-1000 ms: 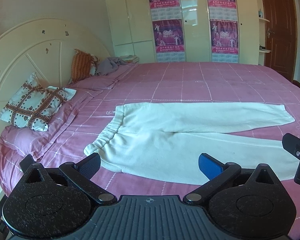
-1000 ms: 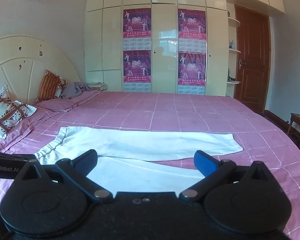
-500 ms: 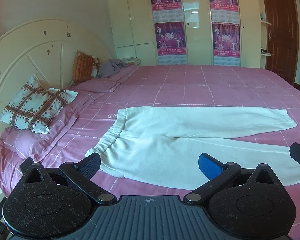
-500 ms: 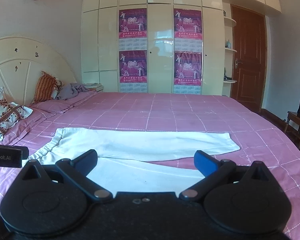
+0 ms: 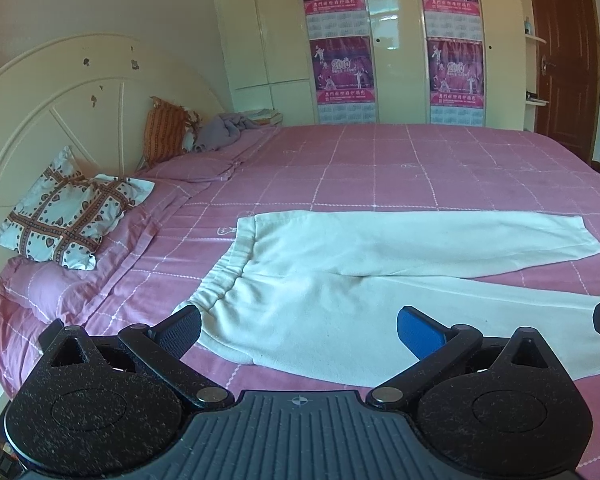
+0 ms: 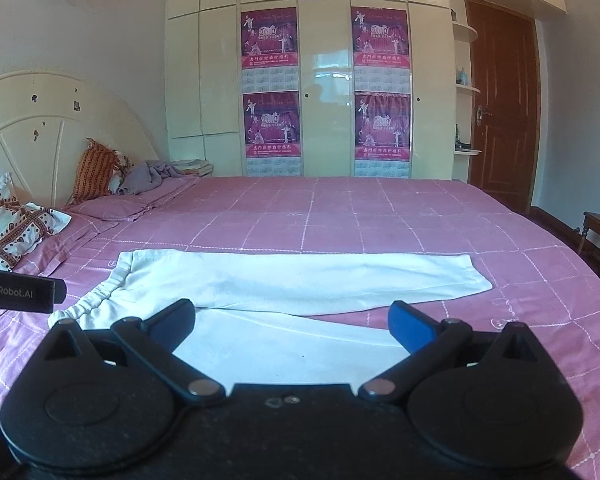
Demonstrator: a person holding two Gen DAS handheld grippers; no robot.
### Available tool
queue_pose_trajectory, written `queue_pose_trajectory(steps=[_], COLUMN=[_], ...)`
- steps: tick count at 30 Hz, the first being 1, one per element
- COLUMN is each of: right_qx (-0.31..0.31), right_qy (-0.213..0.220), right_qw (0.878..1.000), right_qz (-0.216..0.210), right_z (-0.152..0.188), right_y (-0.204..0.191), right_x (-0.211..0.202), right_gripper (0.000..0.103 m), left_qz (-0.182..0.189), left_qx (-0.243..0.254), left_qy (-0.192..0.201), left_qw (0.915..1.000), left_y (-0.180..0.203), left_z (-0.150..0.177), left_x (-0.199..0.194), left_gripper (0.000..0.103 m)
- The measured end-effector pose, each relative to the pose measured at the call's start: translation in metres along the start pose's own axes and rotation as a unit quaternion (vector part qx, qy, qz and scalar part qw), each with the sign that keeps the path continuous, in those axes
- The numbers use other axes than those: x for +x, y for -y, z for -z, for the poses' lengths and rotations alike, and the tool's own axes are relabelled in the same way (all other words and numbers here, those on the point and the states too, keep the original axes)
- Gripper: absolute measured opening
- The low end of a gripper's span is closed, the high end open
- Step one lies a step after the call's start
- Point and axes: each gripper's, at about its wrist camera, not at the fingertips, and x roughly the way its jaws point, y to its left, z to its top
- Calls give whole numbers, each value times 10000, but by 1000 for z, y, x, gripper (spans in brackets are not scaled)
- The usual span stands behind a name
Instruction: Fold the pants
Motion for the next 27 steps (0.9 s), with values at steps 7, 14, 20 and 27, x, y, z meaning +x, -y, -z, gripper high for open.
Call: queue_pose_trajectory(steps=[7,14,20,27], right_qx=[-51,-63,-213,-164], right_qy=[20,-72,-163,-372], right_qw=[10000,9998,9994,9981], right_qz=[-72,-167,-206,-473], right_z=[-9,-18,-26,-31], right_y=[-5,-19,-39,-55], right_x=[12,32,58,85], right_gripper=[103,103,103,103], left_qz=[62,53,-29,-66], left_qx=[-14,-26,-71,-124], left_qy=[-125,-192,-224,-333], left_qw=[9999,9998,9997,9993], left_y=[-5,-16,-27,-40], left_z=[-9,-21,-33,-39], left_x=[21,49,78,113], left_gripper=[103,103,103,103])
